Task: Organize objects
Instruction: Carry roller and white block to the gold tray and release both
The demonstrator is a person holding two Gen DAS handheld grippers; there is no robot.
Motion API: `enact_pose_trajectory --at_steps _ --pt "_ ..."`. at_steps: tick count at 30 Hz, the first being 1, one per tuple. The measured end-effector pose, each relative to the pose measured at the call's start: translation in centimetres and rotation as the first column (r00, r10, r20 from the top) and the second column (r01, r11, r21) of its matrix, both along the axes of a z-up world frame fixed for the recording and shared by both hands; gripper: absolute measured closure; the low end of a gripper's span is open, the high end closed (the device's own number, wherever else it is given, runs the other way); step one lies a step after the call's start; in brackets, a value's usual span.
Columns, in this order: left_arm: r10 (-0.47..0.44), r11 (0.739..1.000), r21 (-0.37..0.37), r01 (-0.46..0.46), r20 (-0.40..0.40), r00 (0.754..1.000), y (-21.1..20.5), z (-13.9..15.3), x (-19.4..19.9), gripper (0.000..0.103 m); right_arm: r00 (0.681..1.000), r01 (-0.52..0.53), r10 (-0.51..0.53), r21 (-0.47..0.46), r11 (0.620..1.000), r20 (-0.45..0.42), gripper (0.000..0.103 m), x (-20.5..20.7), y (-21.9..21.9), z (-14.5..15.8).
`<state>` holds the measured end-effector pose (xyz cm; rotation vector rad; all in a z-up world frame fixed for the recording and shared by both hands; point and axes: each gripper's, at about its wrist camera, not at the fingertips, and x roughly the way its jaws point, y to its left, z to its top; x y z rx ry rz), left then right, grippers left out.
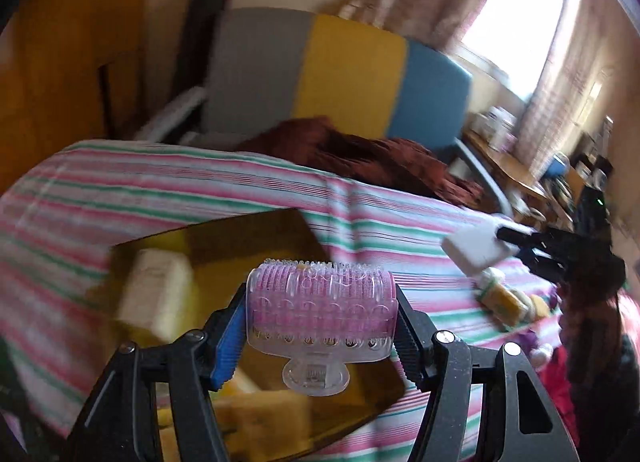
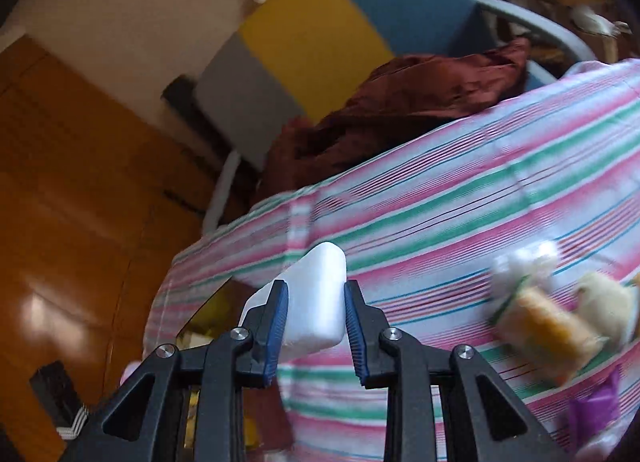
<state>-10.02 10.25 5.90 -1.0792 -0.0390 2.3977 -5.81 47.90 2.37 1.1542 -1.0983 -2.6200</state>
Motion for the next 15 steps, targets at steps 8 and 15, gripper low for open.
enact_pose_trajectory --at_steps 8,15 --pt "0.212 0.977 0.03 -0.212 0.015 0.977 -11.1 -0.4 -0.7 0.038 0.979 -0.203 0.202 0.022 0.979 0.029 0.076 -1.6 -10.4 -1.0" --pt "0.186 0.979 0.076 -0.19 0.055 0.981 -10.9 -1.9 -2.6 0.038 0.947 -0.307 0.3 0.052 0.95 0.112 0.075 -3.1 -17.4 -3.6"
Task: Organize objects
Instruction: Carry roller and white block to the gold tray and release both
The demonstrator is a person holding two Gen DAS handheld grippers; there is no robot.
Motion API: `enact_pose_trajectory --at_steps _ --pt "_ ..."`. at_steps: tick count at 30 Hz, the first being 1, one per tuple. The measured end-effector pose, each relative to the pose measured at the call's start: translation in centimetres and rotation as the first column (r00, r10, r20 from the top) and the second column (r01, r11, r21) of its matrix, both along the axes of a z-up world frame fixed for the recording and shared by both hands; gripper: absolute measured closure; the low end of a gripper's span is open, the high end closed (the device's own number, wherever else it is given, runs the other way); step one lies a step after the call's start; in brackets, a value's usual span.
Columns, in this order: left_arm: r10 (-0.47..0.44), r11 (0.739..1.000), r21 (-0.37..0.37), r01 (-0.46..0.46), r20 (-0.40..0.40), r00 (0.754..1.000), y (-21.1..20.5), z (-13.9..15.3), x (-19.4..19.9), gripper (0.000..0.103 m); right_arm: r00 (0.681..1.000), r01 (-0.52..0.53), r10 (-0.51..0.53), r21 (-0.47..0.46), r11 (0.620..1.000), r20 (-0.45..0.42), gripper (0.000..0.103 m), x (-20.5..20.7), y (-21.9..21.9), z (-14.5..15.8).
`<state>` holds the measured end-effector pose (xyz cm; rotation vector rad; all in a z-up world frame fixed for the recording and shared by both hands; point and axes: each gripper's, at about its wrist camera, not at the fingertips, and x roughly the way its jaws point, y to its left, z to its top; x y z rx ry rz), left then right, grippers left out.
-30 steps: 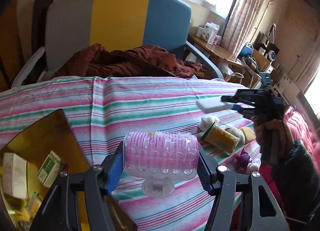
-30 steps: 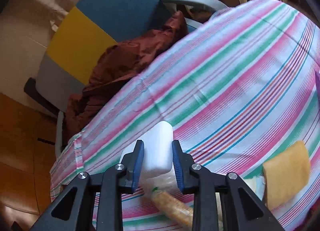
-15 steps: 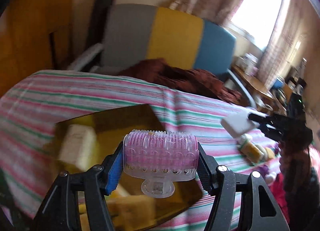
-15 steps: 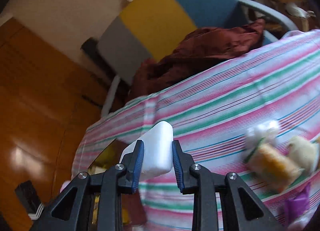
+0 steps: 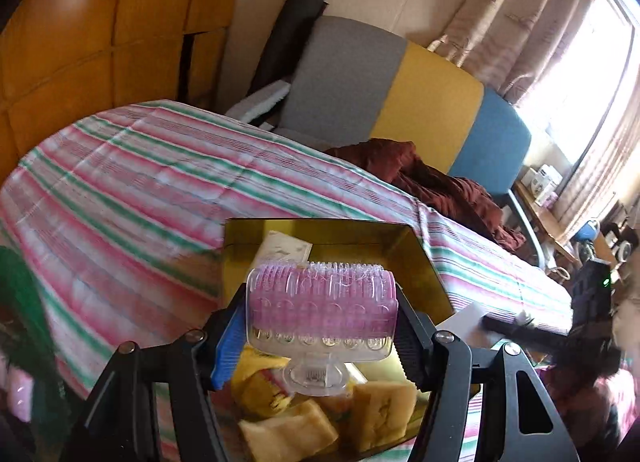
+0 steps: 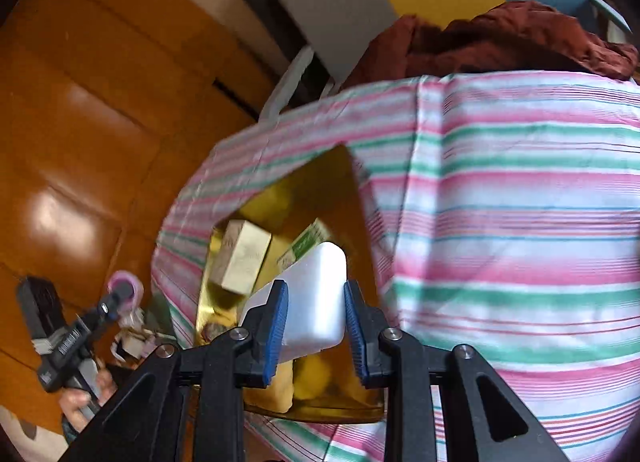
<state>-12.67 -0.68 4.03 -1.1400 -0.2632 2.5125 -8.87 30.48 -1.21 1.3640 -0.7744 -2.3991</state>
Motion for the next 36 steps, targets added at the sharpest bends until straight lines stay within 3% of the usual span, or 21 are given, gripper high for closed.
enact_pose_trajectory --at_steps 4,7,8,9,14,24,30,36 --pt "-0.071 0.998 -0.002 0.071 -0.016 0.997 3.6 -0.3 -2.8 0.038 0.997 -0.037 0.034 0.037 0.999 0.066 0.072 -1.0 -2.8 -2.0" --pt "-0.105 0.994 -0.012 0.105 -0.015 0.994 5.8 -0.8 -5.0 0.034 0.993 -0.069 0.06 0.083 0.994 0.105 0.06 -1.0 -4.3 -3.3" --pt "-0.108 0.994 -0.025 0.107 -0.012 0.994 6.5 -1.0 -5.8 0.023 0.991 -0.079 0.066 0.11 0.991 0.117 0.052 -0.9 -4.7 -3.7" --pt "-0.108 0.994 -0.035 0.108 -0.006 0.994 7.0 -1.3 -6.4 0.019 0.991 -0.084 0.067 0.139 0.987 0.119 0.047 -0.8 -4.9 -3.8" --pt "-0.047 0.998 -0.036 0.048 0.017 0.999 6.1 -2.0 -7.3 0.017 0.995 -0.081 0.06 0.304 0.949 0.078 0.024 0.8 -4.8 -3.1" --pt "0.044 0.998 -0.055 -0.043 0.015 0.999 1.5 -3.2 -1.1 0.017 0.997 -0.066 0.075 0.296 0.953 -0.018 0.024 2.6 -4.9 -1.7" --pt "0.063 0.991 -0.123 -0.062 0.01 0.998 1.3 -4.5 2.9 0.014 0.997 -0.037 0.054 0.302 0.952 -0.047 0.022 3.7 -4.3 -0.9" --pt "0.075 0.981 -0.176 -0.083 -0.05 0.996 2.6 -4.3 5.5 0.009 0.997 -0.023 0.047 0.321 0.947 -0.066 0.02 4.9 -4.3 -0.9"
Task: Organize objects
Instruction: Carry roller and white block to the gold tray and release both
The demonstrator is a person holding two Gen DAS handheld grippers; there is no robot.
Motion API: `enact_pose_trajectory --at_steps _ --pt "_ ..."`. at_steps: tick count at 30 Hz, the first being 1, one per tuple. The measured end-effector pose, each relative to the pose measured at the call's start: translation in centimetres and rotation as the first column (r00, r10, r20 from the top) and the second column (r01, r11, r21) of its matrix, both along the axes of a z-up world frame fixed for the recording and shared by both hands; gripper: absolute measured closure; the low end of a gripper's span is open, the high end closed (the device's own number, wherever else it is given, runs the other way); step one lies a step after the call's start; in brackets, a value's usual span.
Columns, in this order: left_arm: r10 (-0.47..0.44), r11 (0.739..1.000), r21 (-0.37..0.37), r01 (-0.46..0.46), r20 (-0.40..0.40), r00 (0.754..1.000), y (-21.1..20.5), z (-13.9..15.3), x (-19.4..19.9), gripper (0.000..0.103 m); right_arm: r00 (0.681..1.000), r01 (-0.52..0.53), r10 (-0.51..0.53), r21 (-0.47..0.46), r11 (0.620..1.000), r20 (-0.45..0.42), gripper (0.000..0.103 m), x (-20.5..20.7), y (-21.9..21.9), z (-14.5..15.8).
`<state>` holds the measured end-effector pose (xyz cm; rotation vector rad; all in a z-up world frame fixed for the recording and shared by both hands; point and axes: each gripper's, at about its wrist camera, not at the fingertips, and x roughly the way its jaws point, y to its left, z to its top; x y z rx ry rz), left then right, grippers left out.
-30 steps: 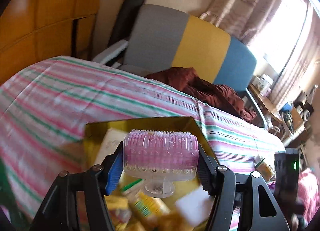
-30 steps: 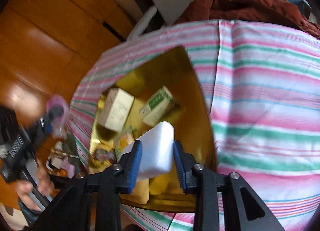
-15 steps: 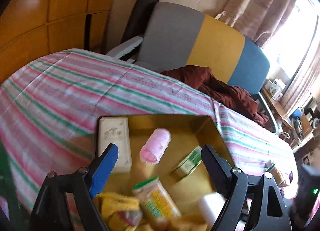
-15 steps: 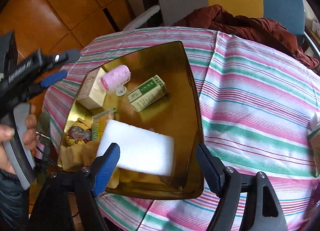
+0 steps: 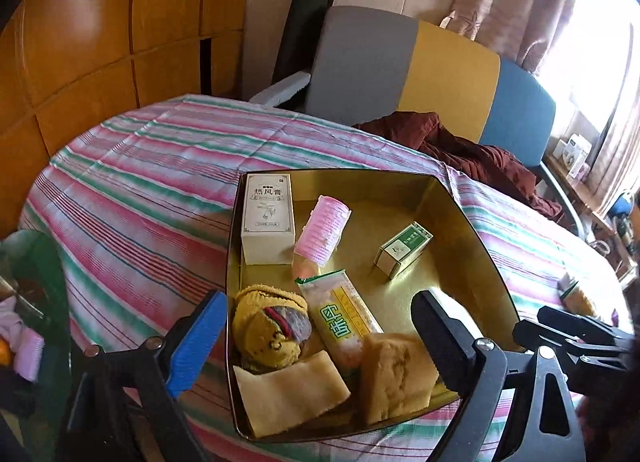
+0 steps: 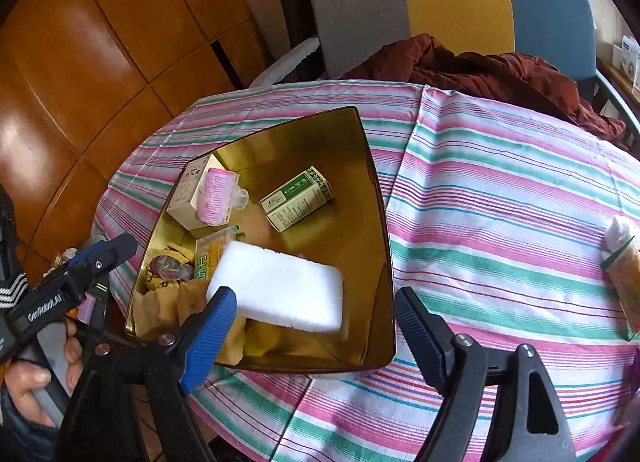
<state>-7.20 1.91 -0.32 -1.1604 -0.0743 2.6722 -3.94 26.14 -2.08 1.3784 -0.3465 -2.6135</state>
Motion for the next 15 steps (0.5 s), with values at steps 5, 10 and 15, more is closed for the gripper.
enact_pose_trajectory --at_steps 5,10,15 --pt "-0.012 0.999 -0.044 0.01 -0.039 0.999 1.1 0.3 1.3 0.008 1.0 -0.003 0.004 0.034 0.999 -0.026 0.019 1.0 -0.6 0.2" --pt "-0.031 0.997 -0.07 0.027 -0.062 0.998 1.8 0.5 2.3 0.008 0.998 -0.005 0.009 0.073 0.997 -0.063 0.019 1.8 -1.1 0.7" --pt "-0.042 0.995 -0.09 0.034 -0.086 0.995 2.3 0.9 3.2 0.008 0.996 -0.007 0.018 0.114 0.993 -0.092 0.019 2.5 -1.6 1.2"
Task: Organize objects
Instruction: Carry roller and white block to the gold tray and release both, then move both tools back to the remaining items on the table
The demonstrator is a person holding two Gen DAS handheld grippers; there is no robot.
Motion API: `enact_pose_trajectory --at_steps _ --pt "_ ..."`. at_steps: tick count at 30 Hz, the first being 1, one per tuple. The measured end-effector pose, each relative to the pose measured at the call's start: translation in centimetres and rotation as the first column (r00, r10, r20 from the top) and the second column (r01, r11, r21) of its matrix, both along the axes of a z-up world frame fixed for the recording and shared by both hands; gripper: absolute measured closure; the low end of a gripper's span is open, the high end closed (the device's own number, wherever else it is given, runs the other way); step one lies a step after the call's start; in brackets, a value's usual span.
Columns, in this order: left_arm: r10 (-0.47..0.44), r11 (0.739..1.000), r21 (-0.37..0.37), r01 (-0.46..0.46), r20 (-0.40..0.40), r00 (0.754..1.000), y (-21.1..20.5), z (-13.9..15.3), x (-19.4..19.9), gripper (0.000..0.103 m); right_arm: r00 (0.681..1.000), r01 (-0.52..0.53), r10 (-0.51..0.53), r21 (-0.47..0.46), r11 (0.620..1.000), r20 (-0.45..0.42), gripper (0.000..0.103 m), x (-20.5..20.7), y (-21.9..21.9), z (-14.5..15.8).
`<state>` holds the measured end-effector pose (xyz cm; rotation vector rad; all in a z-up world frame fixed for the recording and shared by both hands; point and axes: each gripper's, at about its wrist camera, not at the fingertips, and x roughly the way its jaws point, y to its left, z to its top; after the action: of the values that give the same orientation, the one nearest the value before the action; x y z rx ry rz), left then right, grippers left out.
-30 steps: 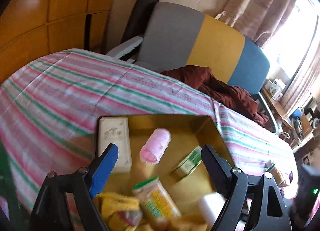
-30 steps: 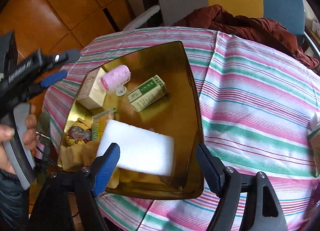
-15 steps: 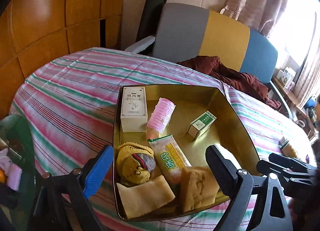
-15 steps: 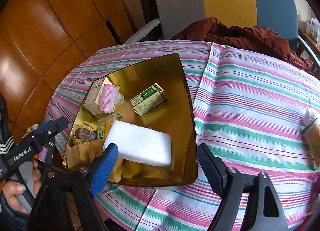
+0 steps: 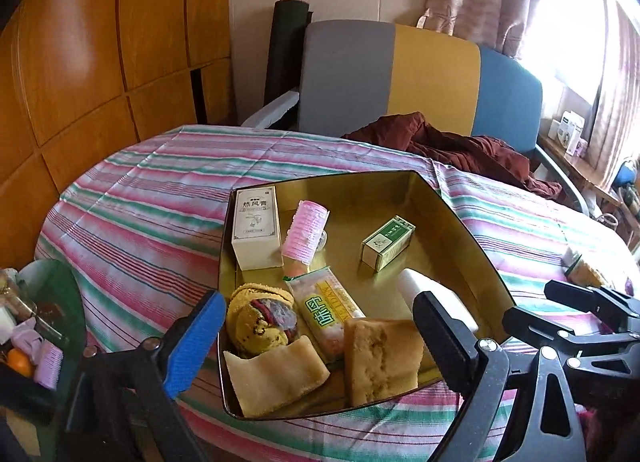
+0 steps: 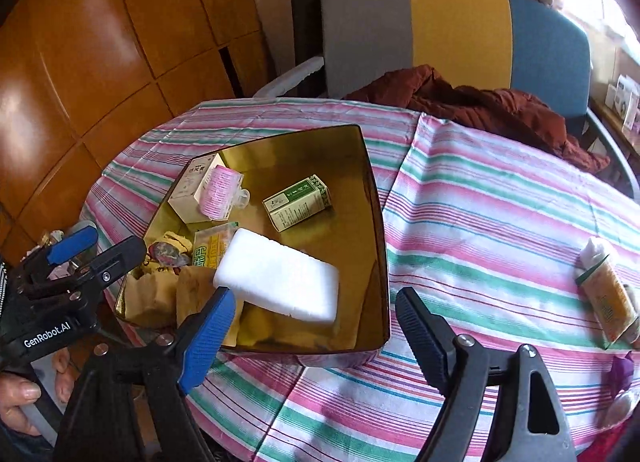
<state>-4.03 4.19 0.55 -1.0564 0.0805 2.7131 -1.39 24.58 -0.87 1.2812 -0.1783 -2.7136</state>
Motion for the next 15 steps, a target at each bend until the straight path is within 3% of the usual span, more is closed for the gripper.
enact_pose_trajectory --at_steps 15 --pt "-0.047 0.998 -0.05 0.045 -0.041 0.998 2.0 0.8 1.9 0.007 0.997 0.074 -0.073 0.03 0.997 -0.029 0.019 1.4 2.6 0.1"
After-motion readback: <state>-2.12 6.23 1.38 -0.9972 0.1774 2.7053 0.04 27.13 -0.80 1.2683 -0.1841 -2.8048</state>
